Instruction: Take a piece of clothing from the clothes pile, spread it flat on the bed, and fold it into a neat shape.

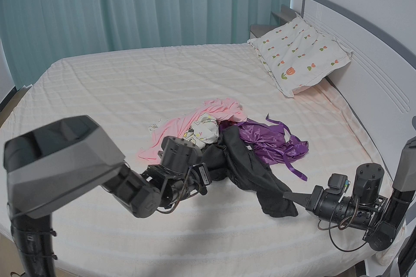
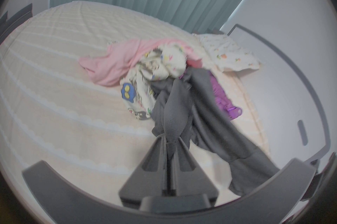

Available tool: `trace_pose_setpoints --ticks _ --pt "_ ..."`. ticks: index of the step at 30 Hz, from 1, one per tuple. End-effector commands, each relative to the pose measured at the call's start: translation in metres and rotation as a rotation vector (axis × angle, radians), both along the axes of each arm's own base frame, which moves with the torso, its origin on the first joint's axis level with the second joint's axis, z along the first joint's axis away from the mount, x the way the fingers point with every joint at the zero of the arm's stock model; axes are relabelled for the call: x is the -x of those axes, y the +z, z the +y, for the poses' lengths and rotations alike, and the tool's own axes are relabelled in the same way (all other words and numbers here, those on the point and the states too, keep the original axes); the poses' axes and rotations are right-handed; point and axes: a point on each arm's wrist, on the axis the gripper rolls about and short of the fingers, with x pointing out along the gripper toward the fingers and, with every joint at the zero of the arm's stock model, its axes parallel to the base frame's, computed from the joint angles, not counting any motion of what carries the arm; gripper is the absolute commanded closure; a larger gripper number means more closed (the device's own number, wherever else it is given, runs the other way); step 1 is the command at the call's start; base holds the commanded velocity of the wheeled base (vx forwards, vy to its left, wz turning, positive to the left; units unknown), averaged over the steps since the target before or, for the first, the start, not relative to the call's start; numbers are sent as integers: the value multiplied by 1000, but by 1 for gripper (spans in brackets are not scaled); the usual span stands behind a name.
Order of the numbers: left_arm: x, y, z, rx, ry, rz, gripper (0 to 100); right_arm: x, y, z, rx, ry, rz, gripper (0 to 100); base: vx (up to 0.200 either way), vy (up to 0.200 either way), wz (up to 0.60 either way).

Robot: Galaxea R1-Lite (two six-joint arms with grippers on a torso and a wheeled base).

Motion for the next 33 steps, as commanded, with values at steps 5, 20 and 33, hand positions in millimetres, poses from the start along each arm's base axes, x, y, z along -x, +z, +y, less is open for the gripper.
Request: trace_pose_setpoints --ticks 5,20,33 --pt "72 134 55 241 38 -279 100 -18 105 -1 -195 -37 -485 100 0 0 0" --pt "106 142 99 228 118 -359 100 -18 108 -4 -197 -32 -497 100 0 0 0" --pt "115 116 110 253 164 -308 100 -14 71 24 -154 64 -342 100 0 0 0"
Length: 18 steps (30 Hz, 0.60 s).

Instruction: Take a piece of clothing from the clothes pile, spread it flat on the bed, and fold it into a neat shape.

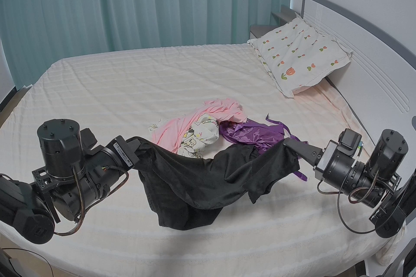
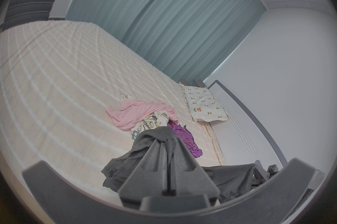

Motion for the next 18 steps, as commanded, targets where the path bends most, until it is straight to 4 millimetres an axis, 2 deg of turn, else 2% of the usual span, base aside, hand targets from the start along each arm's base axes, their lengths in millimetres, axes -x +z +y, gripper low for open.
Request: trace_pose_setpoints --ticks 1,2,8,14,18 --pt "2 -5 3 30 17 29 100 3 -10 7 18 24 32 100 0 0 0" --pt "3 -5 3 44 18 33 100 4 -10 6 20 24 32 100 0 0 0" --pt "3 -15 3 59 17 80 100 7 -10 3 23 11 35 100 -200 0 0" --pt "6 -24 2 36 6 111 100 8 -11 4 25 8 39 100 0 0 0" --pt "4 -22 1 43 9 104 100 7 -11 4 26 8 41 100 0 0 0"
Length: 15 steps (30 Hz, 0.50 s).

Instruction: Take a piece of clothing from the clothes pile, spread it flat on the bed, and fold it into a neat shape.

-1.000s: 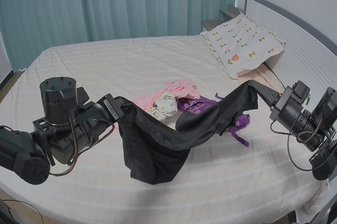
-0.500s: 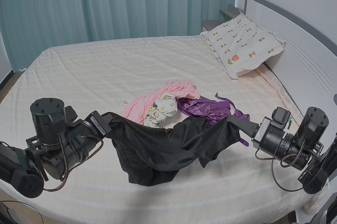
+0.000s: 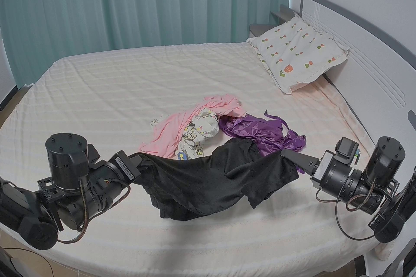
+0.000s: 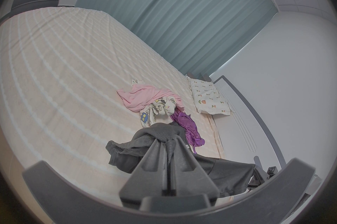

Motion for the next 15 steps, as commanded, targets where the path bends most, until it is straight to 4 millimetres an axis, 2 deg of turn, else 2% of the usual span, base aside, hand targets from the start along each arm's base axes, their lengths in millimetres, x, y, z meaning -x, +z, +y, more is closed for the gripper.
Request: trace_pose_setpoints --ticks 1,15 --pt "-2 -1 0 0 7 2 100 0 0 0 -2 2 -4 100 0 0 0" --pt "2 -2 1 -13 1 6 100 2 -3 4 6 22 7 100 0 0 0"
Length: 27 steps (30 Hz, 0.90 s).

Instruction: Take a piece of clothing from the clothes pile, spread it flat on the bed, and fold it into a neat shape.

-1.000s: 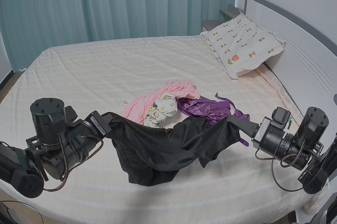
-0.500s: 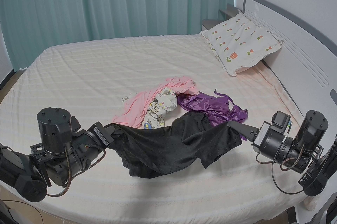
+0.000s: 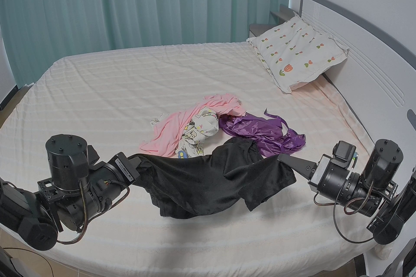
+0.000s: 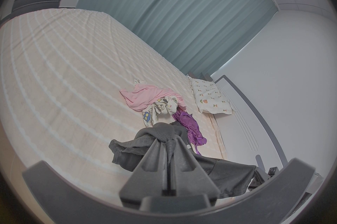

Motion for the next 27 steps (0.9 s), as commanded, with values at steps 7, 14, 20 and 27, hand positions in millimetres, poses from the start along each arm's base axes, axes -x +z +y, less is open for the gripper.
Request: trace_pose_setpoints --ticks 7,14,20,27 --pt "3 7 2 16 0 -20 100 1 1 2 -5 10 -7 100 0 143 0" --pt "3 9 3 20 1 -28 100 2 1 3 -5 13 -7 100 0 200 0" --pt "5 13 4 26 -1 -42 100 4 4 4 -11 19 -20 100 0 200 0" --pt "10 20 7 26 -2 -48 100 7 5 9 -15 41 -25 100 0 200 0"
